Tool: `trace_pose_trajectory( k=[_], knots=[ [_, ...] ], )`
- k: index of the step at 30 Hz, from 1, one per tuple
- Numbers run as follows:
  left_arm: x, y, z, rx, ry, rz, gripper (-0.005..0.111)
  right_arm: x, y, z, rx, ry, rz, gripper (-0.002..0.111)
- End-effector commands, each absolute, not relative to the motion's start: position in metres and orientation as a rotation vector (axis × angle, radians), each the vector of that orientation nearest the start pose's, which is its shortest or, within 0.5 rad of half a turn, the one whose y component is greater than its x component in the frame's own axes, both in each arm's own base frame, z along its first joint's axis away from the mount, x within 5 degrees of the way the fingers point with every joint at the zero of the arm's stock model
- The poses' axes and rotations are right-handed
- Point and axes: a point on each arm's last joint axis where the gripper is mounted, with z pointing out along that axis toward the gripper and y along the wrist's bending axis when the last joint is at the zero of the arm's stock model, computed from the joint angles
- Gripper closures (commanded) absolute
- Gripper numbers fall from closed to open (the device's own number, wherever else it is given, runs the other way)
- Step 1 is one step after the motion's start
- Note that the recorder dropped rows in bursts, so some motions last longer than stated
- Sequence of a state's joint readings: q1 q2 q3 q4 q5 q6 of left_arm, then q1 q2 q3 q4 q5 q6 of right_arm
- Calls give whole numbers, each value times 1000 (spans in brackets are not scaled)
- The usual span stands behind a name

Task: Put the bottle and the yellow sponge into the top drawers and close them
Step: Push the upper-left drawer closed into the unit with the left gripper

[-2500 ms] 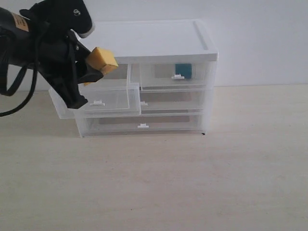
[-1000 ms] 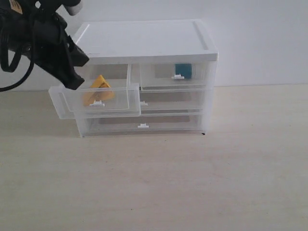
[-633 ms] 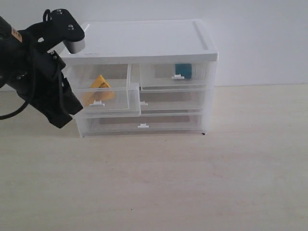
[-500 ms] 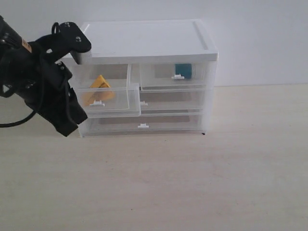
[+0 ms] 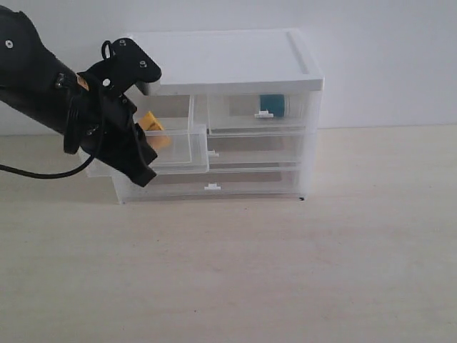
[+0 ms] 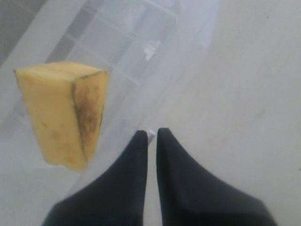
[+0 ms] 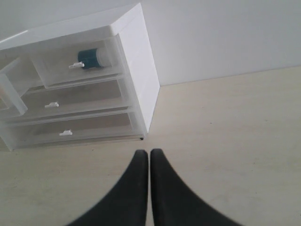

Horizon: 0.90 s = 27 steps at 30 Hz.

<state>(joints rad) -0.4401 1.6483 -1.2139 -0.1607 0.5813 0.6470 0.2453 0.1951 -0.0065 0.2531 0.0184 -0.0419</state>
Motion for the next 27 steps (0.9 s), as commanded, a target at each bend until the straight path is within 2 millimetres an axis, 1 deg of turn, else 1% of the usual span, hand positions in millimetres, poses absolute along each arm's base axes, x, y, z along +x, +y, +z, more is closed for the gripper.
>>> trace_pose_trajectory(
  k=[1, 11, 14, 17, 19, 22, 24, 26, 27],
  knots=[
    [330, -161, 272, 1066, 2106, -51, 102, 70, 17, 200, -24, 1693, 342, 108],
    [341, -163, 282, 994, 1955, -6, 102, 70, 17, 200, -24, 1693, 342, 108],
    [344, -164, 280, 984, 1941, -2, 102, 70, 17, 200, -24, 1693, 342, 108],
    [348, -166, 272, 984, 1946, -1, 102, 70, 17, 200, -24, 1693, 342, 108],
    [350, -166, 270, 1006, 1935, 21, 102, 70, 17, 200, -24, 1693, 342, 108],
    [340, -162, 296, 970, 1880, 19, 102, 70, 17, 200, -24, 1693, 342, 108],
    [332, -158, 309, 947, 1875, 7, 102, 70, 17, 200, -24, 1693, 342, 108],
    [326, -156, 314, 927, 1908, -17, 103, 70, 17, 200, -24, 1693, 342, 108],
    [325, -155, 312, 933, 1934, -23, 103, 70, 17, 200, -24, 1693, 342, 108]
  ],
)
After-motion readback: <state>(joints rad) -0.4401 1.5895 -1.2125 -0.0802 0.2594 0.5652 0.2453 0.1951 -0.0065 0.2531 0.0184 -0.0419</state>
